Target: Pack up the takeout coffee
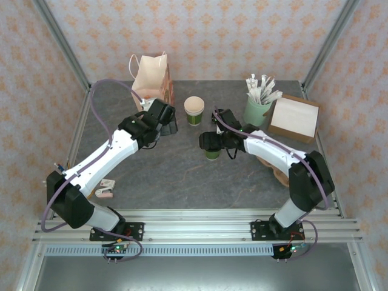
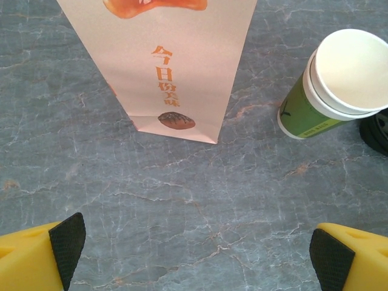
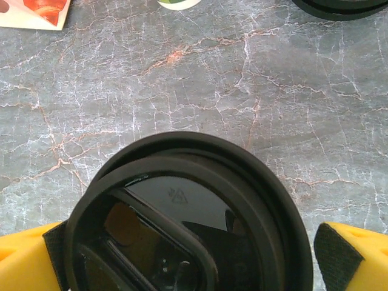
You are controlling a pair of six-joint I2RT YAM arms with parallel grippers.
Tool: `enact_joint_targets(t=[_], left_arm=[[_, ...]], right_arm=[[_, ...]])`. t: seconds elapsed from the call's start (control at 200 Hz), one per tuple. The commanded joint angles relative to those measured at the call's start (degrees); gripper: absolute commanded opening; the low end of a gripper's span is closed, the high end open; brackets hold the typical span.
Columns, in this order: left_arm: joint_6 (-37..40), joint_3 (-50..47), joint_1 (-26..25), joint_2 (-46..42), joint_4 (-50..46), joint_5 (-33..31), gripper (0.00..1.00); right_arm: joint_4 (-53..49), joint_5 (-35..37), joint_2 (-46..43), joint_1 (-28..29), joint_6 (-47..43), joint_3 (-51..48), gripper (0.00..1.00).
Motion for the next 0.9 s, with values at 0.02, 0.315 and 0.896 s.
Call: enact_joint_targets(t=[0.02, 0.315, 0.896], left_arm=[[0.2, -1.2, 0.7, -0.1, 1.3, 0.1, 1.00], [0.3, -1.9, 0.9, -0.5, 1.4, 0.3, 1.00], [-0.5, -2.4, 0.9, -0.7, 2.9, 0.6, 1.00]], right_arm=[[-2.4, 1.2, 1.5, 0.4, 0.3, 1.8, 0.99], [-1.5, -0.4, 0.3, 0.4, 1.3, 1.3, 0.81], [6.8, -0.7, 2.9, -6.0, 5.2, 2.3, 0.77]])
